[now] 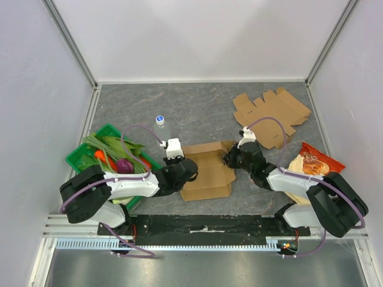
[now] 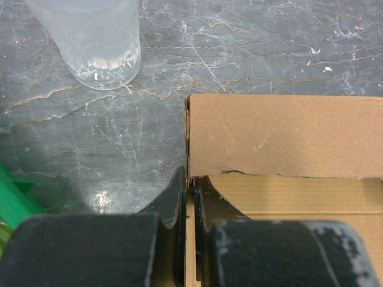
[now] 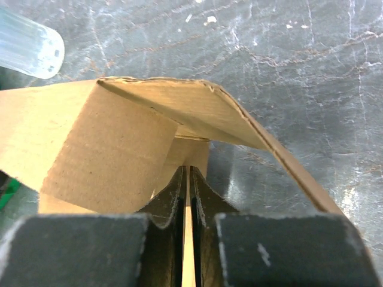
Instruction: Fold the paper box
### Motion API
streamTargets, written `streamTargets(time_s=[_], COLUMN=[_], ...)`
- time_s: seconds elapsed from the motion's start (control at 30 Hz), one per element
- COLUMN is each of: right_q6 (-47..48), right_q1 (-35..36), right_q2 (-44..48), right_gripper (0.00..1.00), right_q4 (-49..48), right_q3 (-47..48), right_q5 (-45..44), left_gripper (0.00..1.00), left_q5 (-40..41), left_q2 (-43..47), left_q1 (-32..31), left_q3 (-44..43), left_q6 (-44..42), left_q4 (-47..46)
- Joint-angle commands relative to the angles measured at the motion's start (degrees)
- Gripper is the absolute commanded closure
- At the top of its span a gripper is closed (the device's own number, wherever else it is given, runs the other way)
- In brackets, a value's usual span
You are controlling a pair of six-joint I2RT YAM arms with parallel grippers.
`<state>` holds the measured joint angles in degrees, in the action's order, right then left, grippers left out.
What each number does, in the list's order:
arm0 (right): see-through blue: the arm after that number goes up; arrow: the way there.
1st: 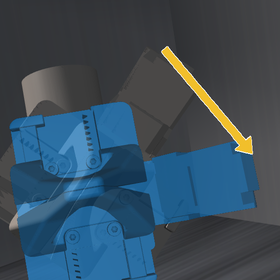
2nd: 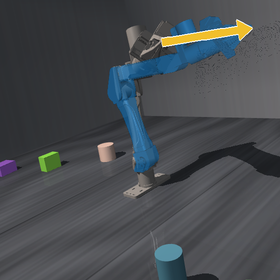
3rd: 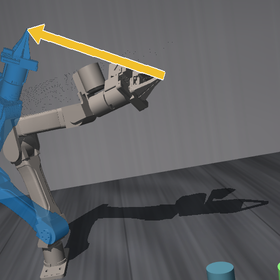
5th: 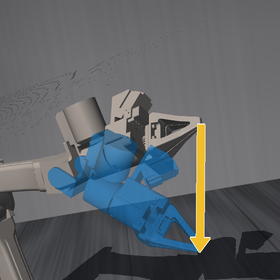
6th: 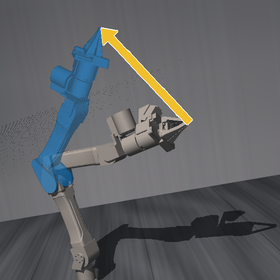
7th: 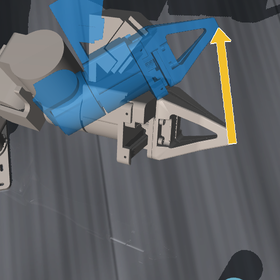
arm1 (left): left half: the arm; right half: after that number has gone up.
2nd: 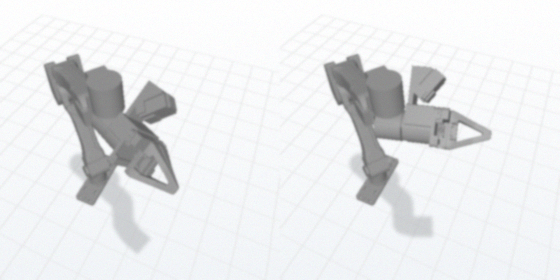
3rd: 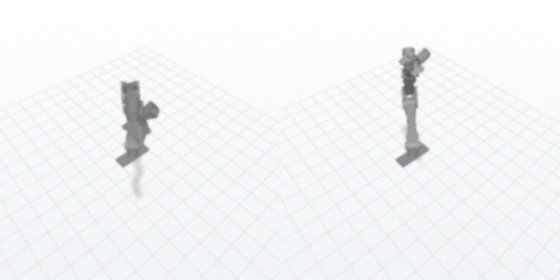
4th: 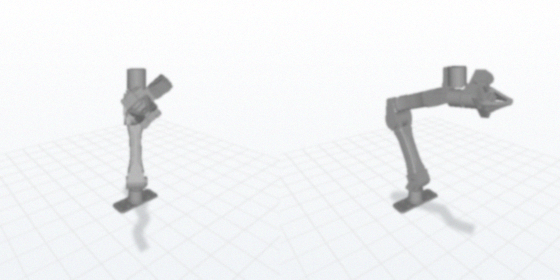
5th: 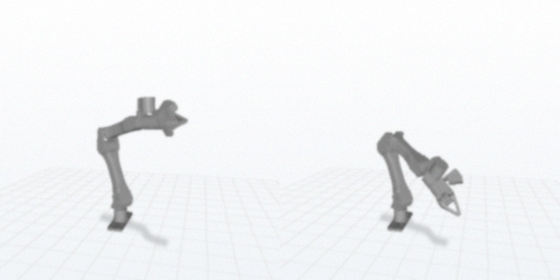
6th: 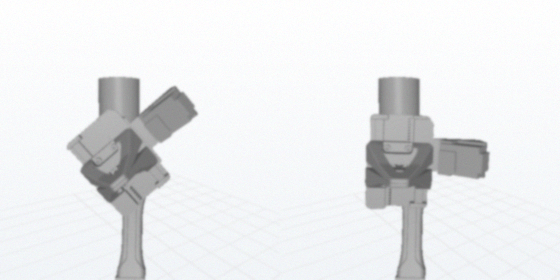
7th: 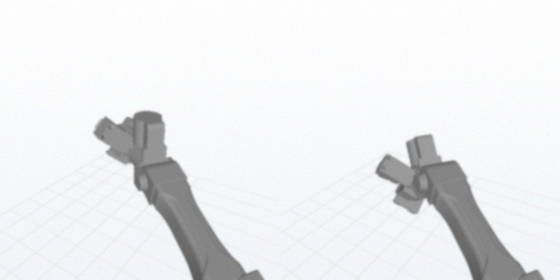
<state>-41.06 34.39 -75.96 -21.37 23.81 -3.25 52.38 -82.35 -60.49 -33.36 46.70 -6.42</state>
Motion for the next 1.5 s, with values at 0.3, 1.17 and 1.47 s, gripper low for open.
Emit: streamTargets(time_s=[0.3,1.17,1.47], right_q6=[-1.7,3.9,11.3], right_q1=[0.5,0.5,0.5], right_q2=[1.4,11.1,23.7], right_gripper=[1.00,0.82,0.76], right_q4=[-4.2,12.5,34.1], right_q3=[-0.4,-2.6,7.6], right_q5=[2.1,0.8,-3.7], left_gripper=[0.98,0.98,0.98], left_q5=[0.5,0.6,2.4], left_q2=[2.7,-0.9,-1.8], left_q1=[-0.2,-0.5,-0.6], left_q3=[-1.3,-2.5,-4.0], left_q6=[10.3,10.9,8.9], left_q4=[3.9,8.4,10.3])
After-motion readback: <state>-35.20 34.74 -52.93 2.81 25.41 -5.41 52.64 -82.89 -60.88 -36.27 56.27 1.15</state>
